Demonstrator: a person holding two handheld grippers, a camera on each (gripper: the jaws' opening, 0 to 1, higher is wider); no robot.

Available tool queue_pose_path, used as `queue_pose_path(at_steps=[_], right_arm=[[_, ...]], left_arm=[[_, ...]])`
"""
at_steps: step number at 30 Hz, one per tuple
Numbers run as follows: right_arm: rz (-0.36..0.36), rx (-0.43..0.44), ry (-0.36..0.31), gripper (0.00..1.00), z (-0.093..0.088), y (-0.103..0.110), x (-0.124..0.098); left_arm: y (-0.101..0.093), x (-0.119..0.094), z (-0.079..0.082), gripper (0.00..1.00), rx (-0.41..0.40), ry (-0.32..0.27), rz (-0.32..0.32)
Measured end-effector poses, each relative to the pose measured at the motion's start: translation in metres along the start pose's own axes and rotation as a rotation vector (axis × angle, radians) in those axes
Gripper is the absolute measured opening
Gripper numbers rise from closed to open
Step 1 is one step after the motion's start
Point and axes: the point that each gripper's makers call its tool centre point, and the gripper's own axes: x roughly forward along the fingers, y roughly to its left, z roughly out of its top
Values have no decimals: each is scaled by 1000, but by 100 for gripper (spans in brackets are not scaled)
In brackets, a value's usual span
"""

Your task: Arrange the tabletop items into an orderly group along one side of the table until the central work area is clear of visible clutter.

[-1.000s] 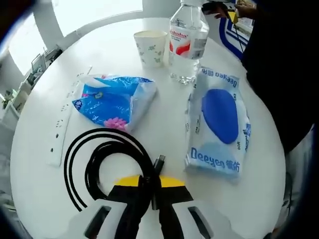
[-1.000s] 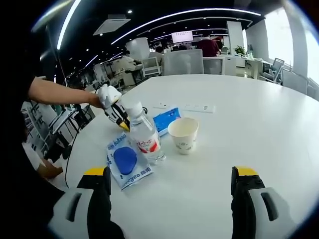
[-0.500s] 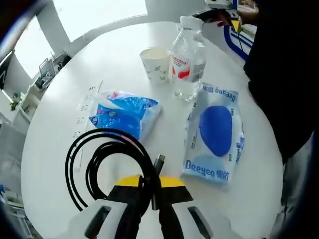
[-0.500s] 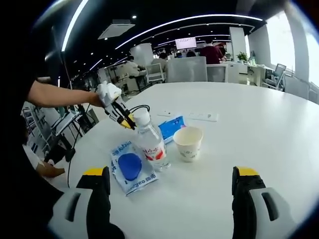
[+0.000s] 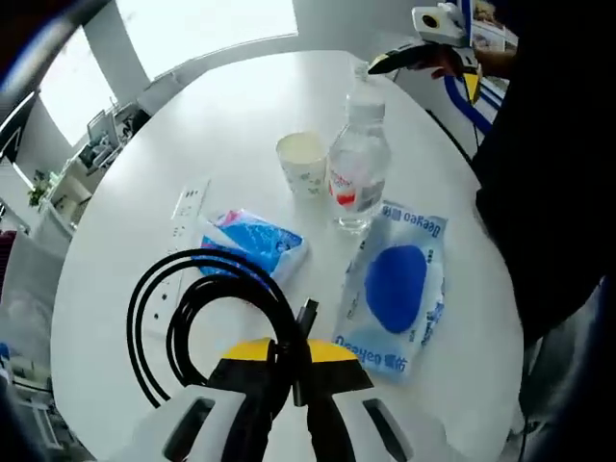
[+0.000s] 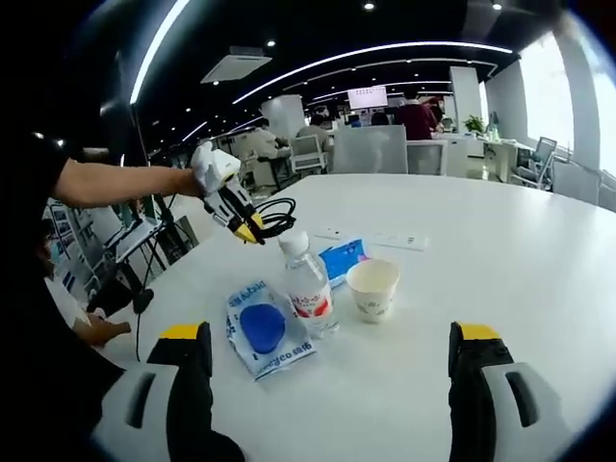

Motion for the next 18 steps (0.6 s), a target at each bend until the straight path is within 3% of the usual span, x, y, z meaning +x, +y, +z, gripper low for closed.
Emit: queue_pose_path(at_steps=[11,18], right_arm=[[0,-4,-21,99,0,2,-12],[5,-5,-38,99,2,3,-18]], left_arm=[[-18,-28,38,8,28,23,-5],[-39,-48,79,8,66,9,-20]])
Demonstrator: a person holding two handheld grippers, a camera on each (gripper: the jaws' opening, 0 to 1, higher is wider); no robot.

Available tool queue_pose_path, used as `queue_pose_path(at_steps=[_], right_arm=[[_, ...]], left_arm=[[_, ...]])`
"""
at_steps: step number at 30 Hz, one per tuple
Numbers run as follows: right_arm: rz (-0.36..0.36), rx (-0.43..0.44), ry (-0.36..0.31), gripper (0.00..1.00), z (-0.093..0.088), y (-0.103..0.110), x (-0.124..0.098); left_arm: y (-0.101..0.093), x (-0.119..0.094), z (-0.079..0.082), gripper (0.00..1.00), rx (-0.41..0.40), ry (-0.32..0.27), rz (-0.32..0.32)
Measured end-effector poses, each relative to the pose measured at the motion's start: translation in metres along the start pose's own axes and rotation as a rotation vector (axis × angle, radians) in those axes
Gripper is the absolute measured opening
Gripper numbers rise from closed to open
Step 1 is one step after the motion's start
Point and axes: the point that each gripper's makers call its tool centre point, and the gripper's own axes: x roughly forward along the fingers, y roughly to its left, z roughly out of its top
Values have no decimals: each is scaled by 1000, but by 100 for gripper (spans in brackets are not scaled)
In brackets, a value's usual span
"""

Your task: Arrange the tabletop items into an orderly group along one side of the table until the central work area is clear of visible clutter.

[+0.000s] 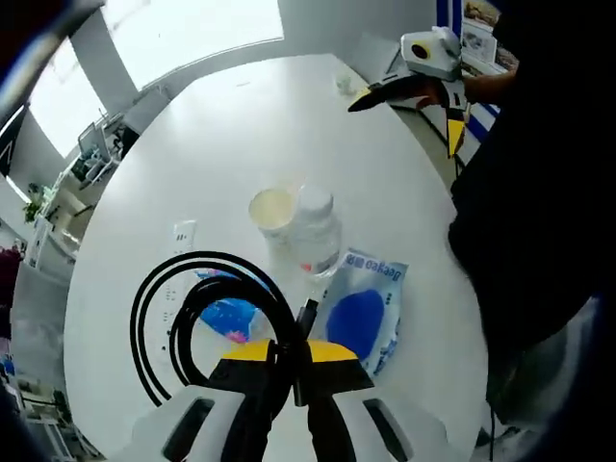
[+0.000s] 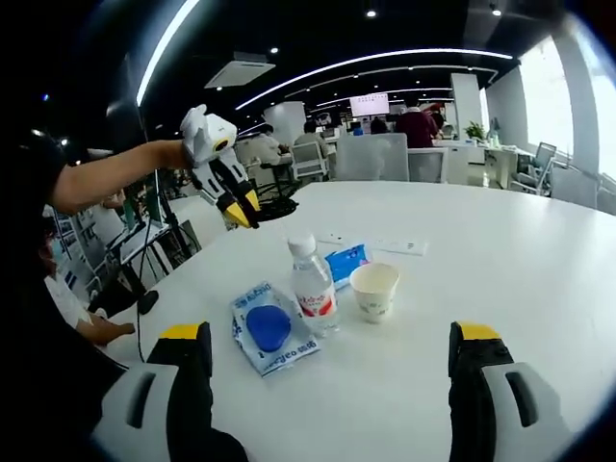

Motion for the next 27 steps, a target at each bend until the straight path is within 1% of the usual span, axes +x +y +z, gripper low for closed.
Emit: queue_pose_path(at_steps=[1,7,10,13,14,19,20,24,27], right_arm=[[1,1,-1,99,0,0,-1],[11,-5,-15,100,3,4,-9],[22,-10,-37,100,10,7,-15],[13,-26,-47,100,14,5,-18],[11,-27,-48,100,15,4,-19],[2,-19,-60,100,16,-1,-23],[1,-17,-61,100,16,-1,-24],[10,-3,-87,100,19,0,-31],[17,-2,-96,100,20,2,-34]], left_arm=[[-2,-1,3,8,7,0,-2],[-21,-7,36,9,75,-14,-31],[-30,-8,53,9,112,-26,-40],[-38,-10,67,9,138,-42,-55],[-39,-10,68,9,141,-42,-57],[-51,-10,89,9,192,-55,-72],[-52,-10,90,9,197,-56,-74],[-61,-2,104,9,241,-58,-89],[-69,6,113,9,259,-66,-107]])
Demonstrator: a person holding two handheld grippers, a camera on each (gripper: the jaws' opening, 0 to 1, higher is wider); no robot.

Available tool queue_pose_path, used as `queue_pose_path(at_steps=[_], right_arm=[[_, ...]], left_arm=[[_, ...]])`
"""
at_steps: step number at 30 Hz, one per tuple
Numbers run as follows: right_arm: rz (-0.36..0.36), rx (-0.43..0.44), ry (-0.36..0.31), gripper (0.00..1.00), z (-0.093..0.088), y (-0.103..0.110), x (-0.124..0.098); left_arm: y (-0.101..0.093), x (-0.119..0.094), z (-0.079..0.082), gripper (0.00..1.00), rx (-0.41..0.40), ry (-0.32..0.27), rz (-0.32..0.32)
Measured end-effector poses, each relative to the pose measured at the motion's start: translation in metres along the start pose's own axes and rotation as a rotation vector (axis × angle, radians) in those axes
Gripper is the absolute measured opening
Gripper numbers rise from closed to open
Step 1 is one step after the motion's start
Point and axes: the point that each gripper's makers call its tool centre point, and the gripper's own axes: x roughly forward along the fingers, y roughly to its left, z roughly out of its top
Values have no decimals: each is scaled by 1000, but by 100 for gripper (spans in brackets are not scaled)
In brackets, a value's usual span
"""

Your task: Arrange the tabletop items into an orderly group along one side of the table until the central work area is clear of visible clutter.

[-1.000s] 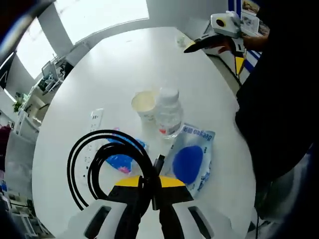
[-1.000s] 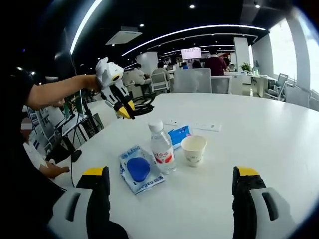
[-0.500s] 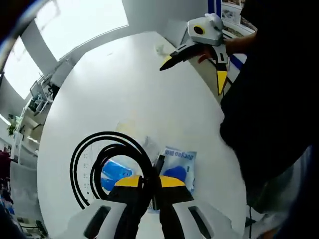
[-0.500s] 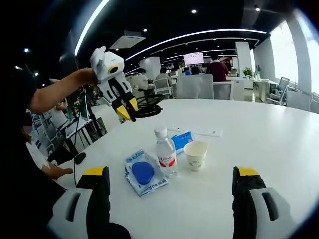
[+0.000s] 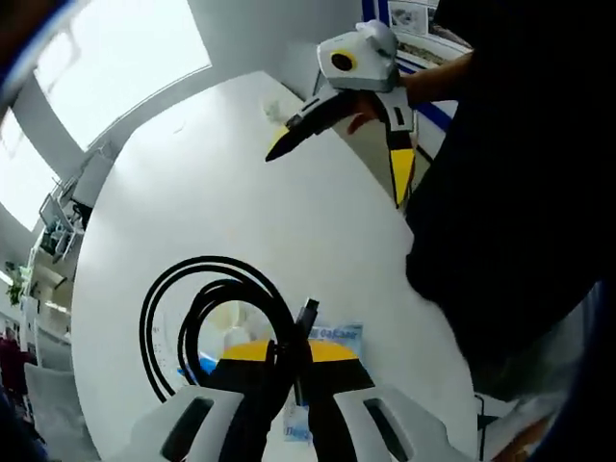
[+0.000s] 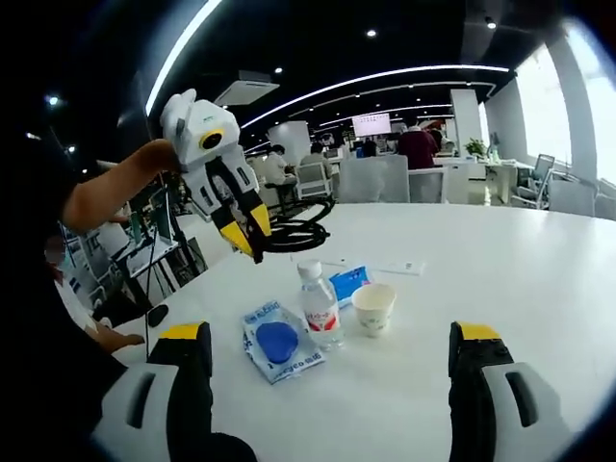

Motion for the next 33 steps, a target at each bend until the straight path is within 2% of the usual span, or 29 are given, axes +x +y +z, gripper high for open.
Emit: queue_pose_path(at_steps=[6,11,23,28,33], right_arm=[[-4,-2,14,100,-5,-1,-3],[-10,-7,29,100,-9,-3,-5],[-38,-15,70,100,-21,-13,-10],[-41,-22,93,100,-26,-15,-11],[-46,-12,96,100,-27,-17,-11]], left_arm=[[-14,21,18,9,51,-5,-45],[-21,40,21,9,68,7,-67],[-39,80,34,9,108,-22,-93],[-39,103,29,9,129,-24,-56],[-44,121,24,9,112,-35,-48]])
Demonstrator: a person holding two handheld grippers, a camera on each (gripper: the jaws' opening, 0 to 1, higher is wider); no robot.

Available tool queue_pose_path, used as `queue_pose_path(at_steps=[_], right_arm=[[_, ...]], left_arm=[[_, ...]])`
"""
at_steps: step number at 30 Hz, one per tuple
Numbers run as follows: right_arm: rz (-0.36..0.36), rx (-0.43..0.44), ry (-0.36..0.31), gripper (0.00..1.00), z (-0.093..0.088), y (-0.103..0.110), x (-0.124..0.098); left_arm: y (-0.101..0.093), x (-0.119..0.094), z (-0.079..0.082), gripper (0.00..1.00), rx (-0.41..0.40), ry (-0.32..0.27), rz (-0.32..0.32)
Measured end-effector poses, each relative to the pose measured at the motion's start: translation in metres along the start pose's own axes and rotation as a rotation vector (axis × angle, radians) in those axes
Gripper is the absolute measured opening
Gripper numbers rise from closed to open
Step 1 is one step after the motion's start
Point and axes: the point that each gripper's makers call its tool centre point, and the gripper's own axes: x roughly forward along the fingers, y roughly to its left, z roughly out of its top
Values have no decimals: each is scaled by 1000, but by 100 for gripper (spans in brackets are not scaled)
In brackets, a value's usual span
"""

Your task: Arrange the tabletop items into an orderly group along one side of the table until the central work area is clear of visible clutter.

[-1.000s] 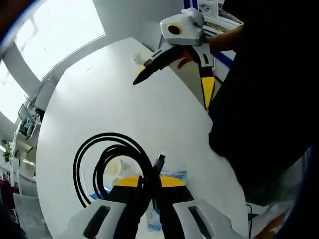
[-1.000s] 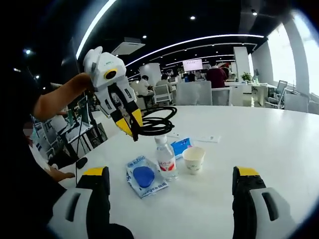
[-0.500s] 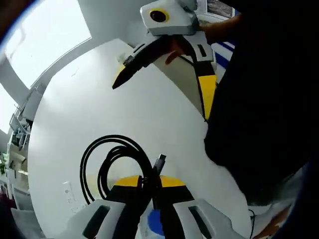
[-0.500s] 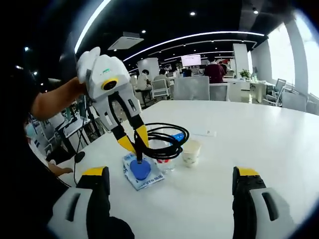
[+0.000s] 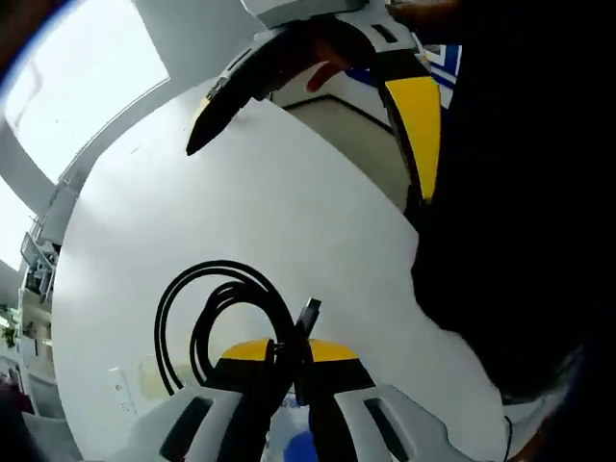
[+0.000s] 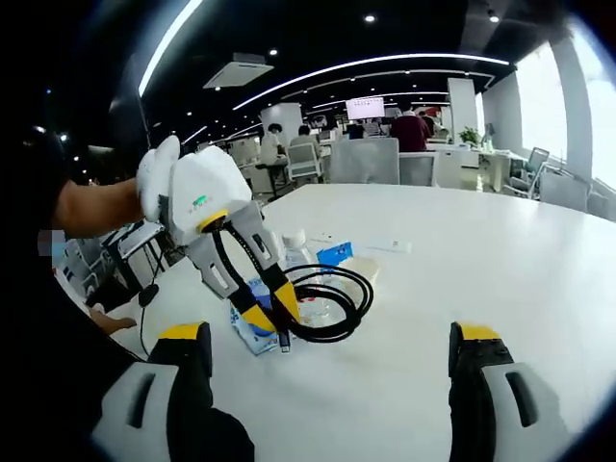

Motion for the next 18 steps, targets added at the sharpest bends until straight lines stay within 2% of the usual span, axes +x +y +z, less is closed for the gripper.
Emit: queue_pose_path(at_steps=[3,8,18], right_arm=[[-1,-3,7,100,-2,-1,0],[-6,1,29,100,-9,-4,1],[7,-3,59,100,-19,-6,4]], left_arm=[[-7,13,-2,9,-8,-11,1],[-8,31,-9,10,-50,-17,37],[-16,53,-21,10,-93,-17,49]])
